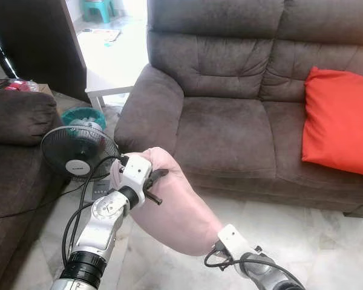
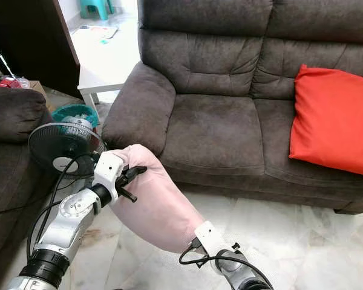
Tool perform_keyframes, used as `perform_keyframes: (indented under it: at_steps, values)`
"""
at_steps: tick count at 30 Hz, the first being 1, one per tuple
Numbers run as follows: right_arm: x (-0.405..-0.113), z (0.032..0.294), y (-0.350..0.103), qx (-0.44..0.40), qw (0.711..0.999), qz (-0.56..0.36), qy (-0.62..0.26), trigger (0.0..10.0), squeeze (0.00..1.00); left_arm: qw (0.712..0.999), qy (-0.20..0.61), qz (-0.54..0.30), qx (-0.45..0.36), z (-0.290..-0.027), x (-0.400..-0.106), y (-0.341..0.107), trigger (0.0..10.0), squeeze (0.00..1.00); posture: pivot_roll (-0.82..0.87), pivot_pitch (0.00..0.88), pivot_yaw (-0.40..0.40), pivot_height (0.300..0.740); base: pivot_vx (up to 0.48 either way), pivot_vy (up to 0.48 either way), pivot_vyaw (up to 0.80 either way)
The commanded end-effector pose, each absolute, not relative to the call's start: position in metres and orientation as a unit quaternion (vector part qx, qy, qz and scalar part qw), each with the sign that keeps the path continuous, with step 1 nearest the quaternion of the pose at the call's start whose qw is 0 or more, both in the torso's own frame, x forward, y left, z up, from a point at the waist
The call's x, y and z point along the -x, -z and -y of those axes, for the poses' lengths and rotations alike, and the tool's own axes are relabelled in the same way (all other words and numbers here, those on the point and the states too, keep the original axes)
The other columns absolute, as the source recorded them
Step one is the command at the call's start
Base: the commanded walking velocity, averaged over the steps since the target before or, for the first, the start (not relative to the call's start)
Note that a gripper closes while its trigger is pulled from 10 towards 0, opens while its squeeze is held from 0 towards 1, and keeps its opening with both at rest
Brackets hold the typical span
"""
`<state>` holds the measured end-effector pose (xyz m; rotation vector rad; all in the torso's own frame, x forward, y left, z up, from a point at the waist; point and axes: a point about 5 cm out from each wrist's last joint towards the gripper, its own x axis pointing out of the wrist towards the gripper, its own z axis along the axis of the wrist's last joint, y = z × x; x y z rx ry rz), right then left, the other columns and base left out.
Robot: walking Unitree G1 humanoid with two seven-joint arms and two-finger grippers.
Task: Move the pillow to the sofa from floor
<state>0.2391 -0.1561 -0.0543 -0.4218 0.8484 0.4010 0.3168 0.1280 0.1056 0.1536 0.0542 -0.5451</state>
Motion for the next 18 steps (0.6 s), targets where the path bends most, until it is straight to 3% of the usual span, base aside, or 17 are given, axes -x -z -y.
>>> perform_keyframes:
  at_steps: [1, 4, 5, 6, 7, 8, 14, 18]
  values:
    - [-0.244, 0.154, 0.051, 0.185, 0.881, -0.393, -0.184, 0.0, 0.0, 0.958, 0.274, 0.013, -0.085, -0.126, -0.32, -0.122, 10.0, 0.0, 0.09, 0.05, -0.041, 0.74, 0.0, 0.0, 0.0]
    - [-0.256, 0.158, 0.041, 0.14, 0.906, -0.37, -0.151, 0.0, 0.0, 0.964, 0.24, -0.011, -0.112, -0.139, -0.32, -0.107, 10.0, 0.0, 0.09, 0.05, -0.043, 0.74, 0.0, 0.0, 0.0]
    - [-0.258, 0.158, 0.04, 0.135, 0.909, -0.365, -0.147, 2.3, 0.0, 0.965, 0.237, -0.014, -0.115, -0.14, -0.319, -0.105, 10.0, 0.0, 0.09, 0.05, -0.043, 0.74, 0.0, 0.0, 0.0]
    - [-0.258, 0.158, 0.04, 0.135, 0.909, -0.365, -0.147, 2.3, 0.0, 0.965, 0.237, -0.014, -0.115, -0.14, -0.319, -0.105, 10.0, 0.0, 0.09, 0.05, -0.043, 0.74, 0.0, 0.0, 0.0]
    - [-0.263, 0.16, 0.035, 0.124, 0.919, -0.349, -0.137, 9.4, 0.0, 0.965, 0.23, -0.019, -0.122, -0.142, -0.319, -0.102, 10.0, 0.0, 0.09, 0.05, -0.043, 0.74, 0.0, 0.0, 0.0]
    - [-0.265, 0.16, 0.033, 0.117, 0.923, -0.342, -0.131, 10.0, 0.0, 0.966, 0.228, -0.02, -0.122, -0.143, -0.318, -0.101, 10.0, 0.0, 0.09, 0.049, -0.044, 0.74, 0.0, 0.0, 0.0]
    - [-0.27, 0.206, 0.011, 0.035, 0.971, -0.233, -0.045, 10.0, 0.0, 0.967, 0.205, -0.031, -0.149, -0.147, -0.311, -0.089, 10.0, 0.0, 0.08, 0.048, -0.045, 0.74, 0.0, 0.0, 0.0]
    - [-0.276, 0.196, -0.018, -0.021, 0.992, -0.116, -0.036, 10.0, 0.0, 0.968, 0.16, -0.003, -0.193, -0.145, -0.308, -0.09, 10.0, 0.0, 0.07, 0.042, -0.051, 0.74, 0.0, 0.0, 0.0]
